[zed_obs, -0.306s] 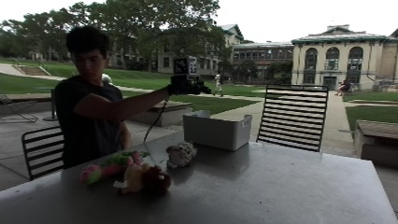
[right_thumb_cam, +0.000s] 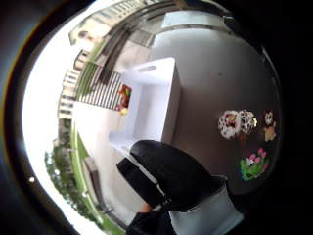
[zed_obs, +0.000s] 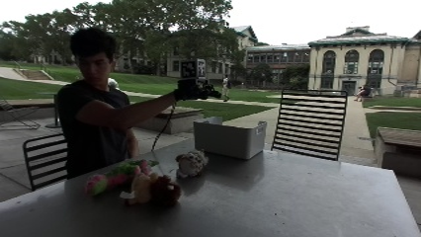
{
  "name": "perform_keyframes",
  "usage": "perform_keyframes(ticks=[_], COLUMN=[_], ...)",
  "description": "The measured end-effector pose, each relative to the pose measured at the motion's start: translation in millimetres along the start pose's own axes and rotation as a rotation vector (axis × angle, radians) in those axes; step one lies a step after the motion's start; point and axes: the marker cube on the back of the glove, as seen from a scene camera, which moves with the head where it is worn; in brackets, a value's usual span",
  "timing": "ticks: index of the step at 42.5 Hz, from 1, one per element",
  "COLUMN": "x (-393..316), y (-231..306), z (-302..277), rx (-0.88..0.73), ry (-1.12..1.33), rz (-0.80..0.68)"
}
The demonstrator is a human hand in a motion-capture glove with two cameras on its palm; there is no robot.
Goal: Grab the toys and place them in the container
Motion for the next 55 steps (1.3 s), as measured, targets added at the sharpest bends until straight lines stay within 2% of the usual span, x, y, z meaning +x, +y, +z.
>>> perform_keyframes(ticks=[1,3,6,12,24,39,55], x=[5,8,17,89,173,230,255], y=[-2,0,14,39,110,198,248], z=[0,-1,-1,0,18,113,206], rx=[-0.001,-0.004,0.000,0.008,-0.009,-0.098,-0.275], ry=[0.003,0.004,0.035,0.079,0.086,0.006,-0.039], rz=[0.090,0.168,0.153,0.174,0.279,0.427,0.504])
